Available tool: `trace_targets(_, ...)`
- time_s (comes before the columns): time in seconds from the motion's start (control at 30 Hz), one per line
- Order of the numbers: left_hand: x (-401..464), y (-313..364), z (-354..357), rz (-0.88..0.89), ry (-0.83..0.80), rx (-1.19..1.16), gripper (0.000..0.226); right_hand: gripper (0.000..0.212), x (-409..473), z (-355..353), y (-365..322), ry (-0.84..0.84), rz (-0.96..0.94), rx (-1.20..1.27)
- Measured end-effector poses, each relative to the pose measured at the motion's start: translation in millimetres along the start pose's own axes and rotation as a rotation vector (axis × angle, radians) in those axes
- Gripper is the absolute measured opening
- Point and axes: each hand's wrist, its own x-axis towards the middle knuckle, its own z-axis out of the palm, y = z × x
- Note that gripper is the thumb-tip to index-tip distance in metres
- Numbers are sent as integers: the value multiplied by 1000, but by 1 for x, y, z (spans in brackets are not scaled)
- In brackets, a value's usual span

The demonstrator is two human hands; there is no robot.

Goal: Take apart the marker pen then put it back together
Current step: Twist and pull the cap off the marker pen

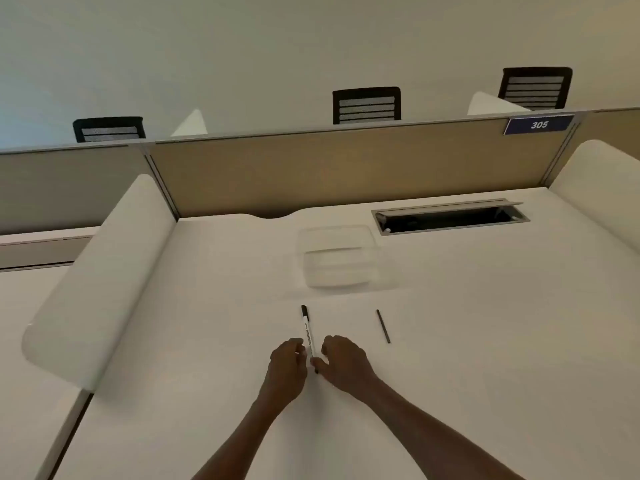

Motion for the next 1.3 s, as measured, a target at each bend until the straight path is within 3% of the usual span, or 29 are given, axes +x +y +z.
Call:
trace_targets(0.17,-5,6,-2,-49,19,-65,13,32,-2,4,-9,-2,52,-11)
trace_targets(0.37,-6,11,-2,-135,18,-164,23,18,1,3,-16,-23,126,-1)
trace_targets(0.6,-11,26,-5,-231,-22,-331,26,32,-1,-9,-15,-39,194,164)
trace_targets(0.77,-6,45,-13,-338,47,-639,30,30,-3,-22,-21,58,114,323)
trace_targets(1.0,11,79,-41,-365,125,-1050,14,23,-1,-68,-32,133,9,616)
trace_targets(1.3,22,122,-85,-182,4,-1057,20,36,-6,-137,-36,-262,14,1095)
